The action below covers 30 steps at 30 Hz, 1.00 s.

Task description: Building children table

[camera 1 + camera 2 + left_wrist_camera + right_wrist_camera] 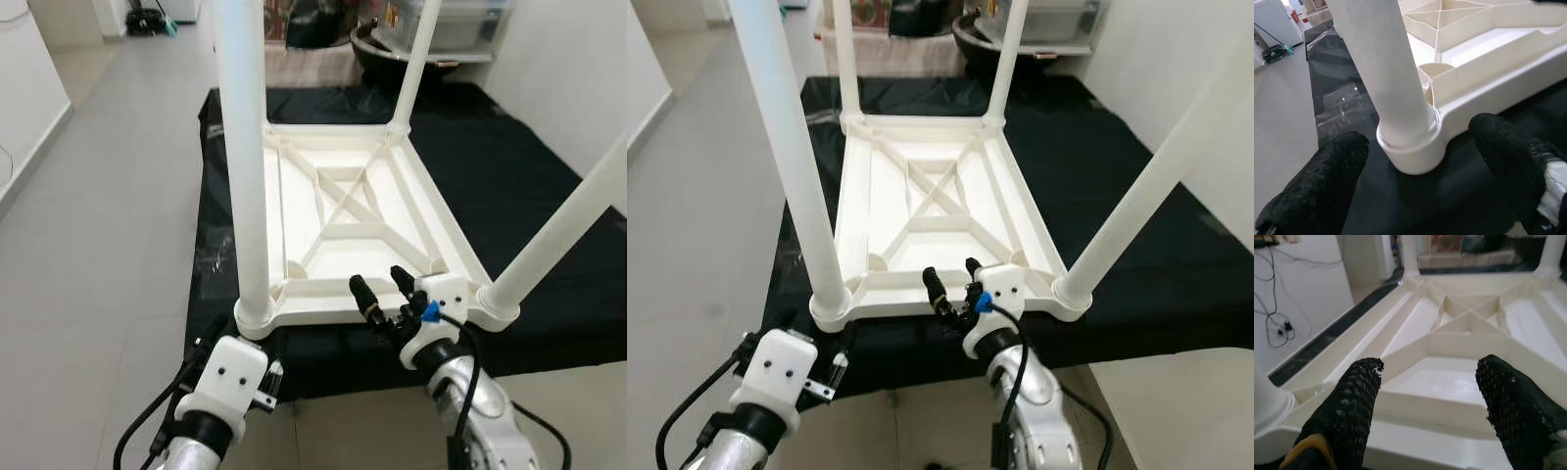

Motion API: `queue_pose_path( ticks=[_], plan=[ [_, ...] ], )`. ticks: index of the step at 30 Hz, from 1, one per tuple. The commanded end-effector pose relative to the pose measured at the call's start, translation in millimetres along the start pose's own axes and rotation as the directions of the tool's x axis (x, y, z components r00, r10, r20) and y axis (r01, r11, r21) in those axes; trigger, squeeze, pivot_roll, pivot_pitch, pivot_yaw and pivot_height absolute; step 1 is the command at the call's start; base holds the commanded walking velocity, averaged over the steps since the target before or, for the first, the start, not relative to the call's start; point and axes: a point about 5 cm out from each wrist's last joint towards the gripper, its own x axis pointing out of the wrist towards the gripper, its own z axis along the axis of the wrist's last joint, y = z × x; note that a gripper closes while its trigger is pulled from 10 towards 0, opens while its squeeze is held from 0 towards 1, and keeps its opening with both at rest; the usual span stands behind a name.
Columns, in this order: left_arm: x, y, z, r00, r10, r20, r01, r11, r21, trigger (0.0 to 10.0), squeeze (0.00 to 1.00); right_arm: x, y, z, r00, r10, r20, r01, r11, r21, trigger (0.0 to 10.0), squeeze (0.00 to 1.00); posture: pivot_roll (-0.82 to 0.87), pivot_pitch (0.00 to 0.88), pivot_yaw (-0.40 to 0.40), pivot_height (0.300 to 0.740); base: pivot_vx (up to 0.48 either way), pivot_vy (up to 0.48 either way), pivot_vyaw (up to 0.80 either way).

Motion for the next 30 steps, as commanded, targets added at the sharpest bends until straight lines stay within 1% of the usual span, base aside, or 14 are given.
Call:
queue_pose_path(
  ticks=[1, 4, 7, 8, 11, 13, 17, 19, 28, 30],
  plan=[
    [-0.6, -1.5, -4, 1.000, -0.007, -0.012, 0.007, 1.000, -0.013, 10.0, 0.00, -4.5, -2.5, -3, 0.999, -0.041, -0.004, 0.041, 0.999, -0.005, 10.0, 0.00, 0.09, 0.066, -0.058, 0.740, -0.420, 0.000, 0.00],
    [-0.3, -1.6, -5, 1.000, -0.008, -0.013, 0.008, 1.000, -0.015, 10.0, 0.00, -6.3, -3.0, -5, 0.998, -0.057, -0.012, 0.057, 0.998, -0.004, 10.0, 0.00, 0.10, 0.062, -0.056, 0.740, -0.420, 0.000, 0.00],
    [0.3, -1.9, -5, 1.000, -0.011, -0.012, 0.011, 1.000, -0.016, 10.0, 0.00, -8.4, -1.6, -9, 0.996, -0.084, -0.031, 0.083, 0.996, -0.030, 10.0, 0.00, 0.09, 0.057, -0.055, 0.740, -0.420, 0.000, 0.00],
    [0.5, -2.0, -6, 1.000, -0.013, -0.012, 0.013, 1.000, -0.016, 10.0, 0.00, -8.7, -2.1, -10, 0.994, -0.104, -0.040, 0.102, 0.994, -0.049, 10.0, 0.00, 0.09, 0.054, -0.055, 0.740, -0.420, 0.000, 0.00],
    [0.8, -2.2, -6, 1.000, -0.014, -0.012, 0.014, 1.000, -0.016, 10.0, 0.00, -9.0, -3.3, -13, 0.991, -0.124, -0.054, 0.121, 0.991, -0.057, 10.0, 0.00, 0.09, 0.054, -0.055, 0.740, -0.423, 0.000, 0.00],
    [1.3, -2.5, -6, 1.000, -0.016, -0.013, 0.016, 1.000, -0.015, 10.0, 0.00, -8.9, -5.1, -16, 0.985, -0.153, -0.080, 0.146, 0.986, -0.083, 10.0, 0.00, 0.09, 0.053, -0.054, 0.740, -0.418, 0.000, 0.00],
    [2.7, -2.2, -7, 1.000, -0.014, -0.012, 0.014, 1.000, -0.012, 10.0, 0.00, -7.7, -3.6, -17, 0.985, -0.151, -0.087, 0.141, 0.984, -0.110, 10.0, 0.00, 0.09, 0.055, -0.054, 0.740, -0.381, 0.000, 0.00],
    [5.4, -0.5, -5, 1.000, -0.004, -0.003, 0.004, 1.000, -0.010, 10.0, 0.00, -6.5, -2.2, -17, 0.985, -0.148, -0.093, 0.135, 0.981, -0.140, 10.0, 0.00, 0.08, 0.059, -0.053, 0.740, 0.000, 0.000, 0.00],
    [10.9, 1.0, -4, 1.000, 0.014, 0.007, -0.014, 1.000, -0.018, 10.0, 0.00, -4.0, 1.2, -14, 0.992, -0.106, -0.073, 0.096, 0.988, -0.124, 10.0, 0.00, 0.08, 0.064, -0.056, 0.740, 0.000, 0.000, 0.00],
    [12.6, 1.1, -3, 1.000, 0.019, 0.011, -0.019, 1.000, -0.019, 10.0, 0.00, -2.2, 2.6, -13, 0.994, -0.090, -0.069, 0.081, 0.989, -0.124, 10.0, 0.00, 0.08, 0.064, -0.054, 0.740, 0.000, 0.000, -0.64]
  ],
)
